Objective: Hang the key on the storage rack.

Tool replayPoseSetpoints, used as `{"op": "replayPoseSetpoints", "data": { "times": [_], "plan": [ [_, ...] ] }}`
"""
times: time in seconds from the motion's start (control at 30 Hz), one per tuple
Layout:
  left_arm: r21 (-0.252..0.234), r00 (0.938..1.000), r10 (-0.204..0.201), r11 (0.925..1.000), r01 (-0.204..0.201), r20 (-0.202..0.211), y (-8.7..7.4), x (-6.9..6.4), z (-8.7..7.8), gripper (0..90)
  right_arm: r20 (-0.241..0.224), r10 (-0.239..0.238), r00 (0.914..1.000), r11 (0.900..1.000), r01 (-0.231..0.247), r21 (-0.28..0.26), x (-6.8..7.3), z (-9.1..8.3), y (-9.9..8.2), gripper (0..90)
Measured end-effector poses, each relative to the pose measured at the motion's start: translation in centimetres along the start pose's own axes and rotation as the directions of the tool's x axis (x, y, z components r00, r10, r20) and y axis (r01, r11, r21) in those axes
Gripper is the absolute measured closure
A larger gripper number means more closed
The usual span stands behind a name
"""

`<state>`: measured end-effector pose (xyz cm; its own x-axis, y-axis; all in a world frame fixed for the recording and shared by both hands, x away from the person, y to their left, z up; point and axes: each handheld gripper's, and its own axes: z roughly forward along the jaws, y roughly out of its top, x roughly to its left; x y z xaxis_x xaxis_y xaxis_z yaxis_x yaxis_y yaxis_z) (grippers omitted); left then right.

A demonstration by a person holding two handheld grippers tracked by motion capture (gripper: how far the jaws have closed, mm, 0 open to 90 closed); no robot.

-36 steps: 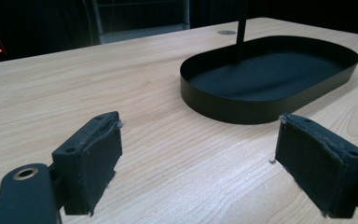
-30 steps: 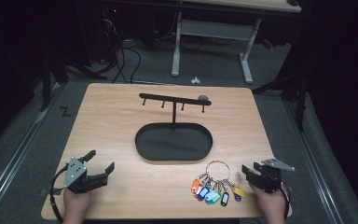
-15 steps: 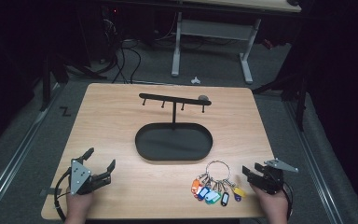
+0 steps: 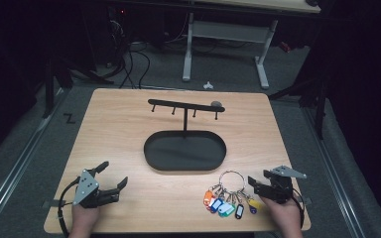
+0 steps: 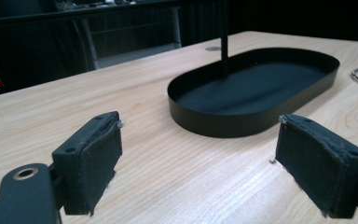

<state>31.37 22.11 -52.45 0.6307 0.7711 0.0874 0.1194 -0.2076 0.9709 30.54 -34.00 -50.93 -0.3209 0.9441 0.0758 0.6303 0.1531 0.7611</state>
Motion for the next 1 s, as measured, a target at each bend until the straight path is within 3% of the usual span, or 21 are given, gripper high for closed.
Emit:
{"op": "replayPoseSetpoints", "data": {
  "times": [0.07, 0.17, 0.2, 0.33, 0.47, 0.5, 0.53, 0.7, 0.73, 0.77, 0.8, 0.87, 0.9, 0.93, 0.97, 1.0],
  "plan": [
    [0.009, 0.9996, 0.021, 0.9997, -0.021, 0.017, 0.0, -0.2, 0.1, 14.9, -0.005, -0.037, 0.9993, 0.9990, 0.037, 0.024, 0.4, 0.3, 0.4, 27.9],
    [0.012, 0.9998, 0.013, 0.9998, -0.014, 0.014, 0.0, -0.1, 0.1, 15.0, -0.023, -0.069, 0.9973, 0.9968, 0.070, 0.039, 0.9, 0.5, 0.8, 28.5],
    [0.014, 0.9998, 0.012, 0.9998, -0.013, 0.014, 0.0, -0.1, 0.1, 15.0, -0.030, -0.109, 0.9936, 0.9922, 0.110, 0.057, 1.3, 0.7, 1.3, 26.6],
    [0.015, 0.9998, 0.016, 0.9998, -0.017, 0.015, -0.1, -0.2, 0.1, 15.0, -0.029, -0.126, 0.9916, 0.9865, 0.129, 0.101, 1.6, 1.1, 1.9, 24.2],
    [0.018, 0.9998, 0.016, 0.9997, -0.016, 0.014, -0.1, -0.2, 0.1, 14.9, -0.027, -0.141, 0.9896, 0.9761, 0.144, 0.163, 2.0, 2.0, 2.3, 30.9],
    [0.021, 0.9997, 0.014, 0.9997, -0.015, 0.019, -0.1, -0.2, 0.1, 15.0, -0.022, -0.149, 0.9886, 0.9704, 0.151, 0.189, 2.2, 2.3, 2.2, 33.2],
    [0.023, 0.9998, 0.011, 0.9997, -0.012, 0.018, -0.1, -0.2, 0.1, 14.9, -0.025, -0.183, 0.9829, 0.9580, 0.184, 0.220, 2.6, 2.6, 2.2, 33.5],
    [0.025, 0.9997, 0.012, 0.9996, -0.013, 0.020, -0.1, -0.2, 0.1, 15.0, -0.051, -0.200, 0.9785, 0.9431, 0.206, 0.261, 2.8, 2.8, 2.8, 35.3],
    [0.024, 0.9997, 0.011, 0.9996, -0.011, 0.020, -0.1, -0.1, 0.1, 14.9, -0.065, -0.202, 0.9771, 0.9336, 0.213, 0.288, 2.7, 2.9, 3.2, 38.3],
    [0.024, 0.9997, 0.011, 0.9996, -0.011, 0.020, -0.1, -0.1, 0.1, 14.9, -0.065, -0.202, 0.9771, 0.9336, 0.213, 0.288, 2.7, 2.9, 3.2, 38.3],
    [0.022, 0.9998, 0.008, 0.9997, -0.008, 0.021, -0.1, -0.1, 0.2, 15.0, -0.069, -0.208, 0.9757, 0.9231, 0.219, 0.316, 2.8, 3.0, 3.6, 39.8],
    [0.026, 0.9997, 0.006, 0.9996, -0.007, 0.022, -0.1, -0.1, 0.2, 15.0, -0.089, -0.200, 0.9757, 0.9140, 0.219, 0.342, 2.7, 3.3, 3.9, 39.8],
    [0.026, 0.9997, 0.006, 0.9996, -0.007, 0.022, -0.1, -0.1, 0.2, 15.0, -0.089, -0.200, 0.9757, 0.9140, 0.219, 0.342, 2.7, 3.3, 3.9, 39.8],
    [0.031, 0.9997, 0.007, 0.9995, -0.008, 0.022, -0.1, -0.2, 0.2, 15.0, -0.095, -0.218, 0.9714, 0.8969, 0.237, 0.373, 2.7, 3.5, 4.3, 39.9],
    [0.031, 0.9997, 0.007, 0.9995, -0.008, 0.022, -0.1, -0.2, 0.2, 15.0, -0.095, -0.218, 0.9714, 0.8969, 0.237, 0.373, 2.7, 3.5, 4.3, 39.9],
    [0.031, 0.9996, 0.013, 0.9994, -0.013, 0.025, -0.1, -0.3, 0.1, 15.0, -0.107, -0.222, 0.9692, 0.8908, 0.246, 0.382, 2.7, 3.6, 4.5, 40.4]
  ]
}}
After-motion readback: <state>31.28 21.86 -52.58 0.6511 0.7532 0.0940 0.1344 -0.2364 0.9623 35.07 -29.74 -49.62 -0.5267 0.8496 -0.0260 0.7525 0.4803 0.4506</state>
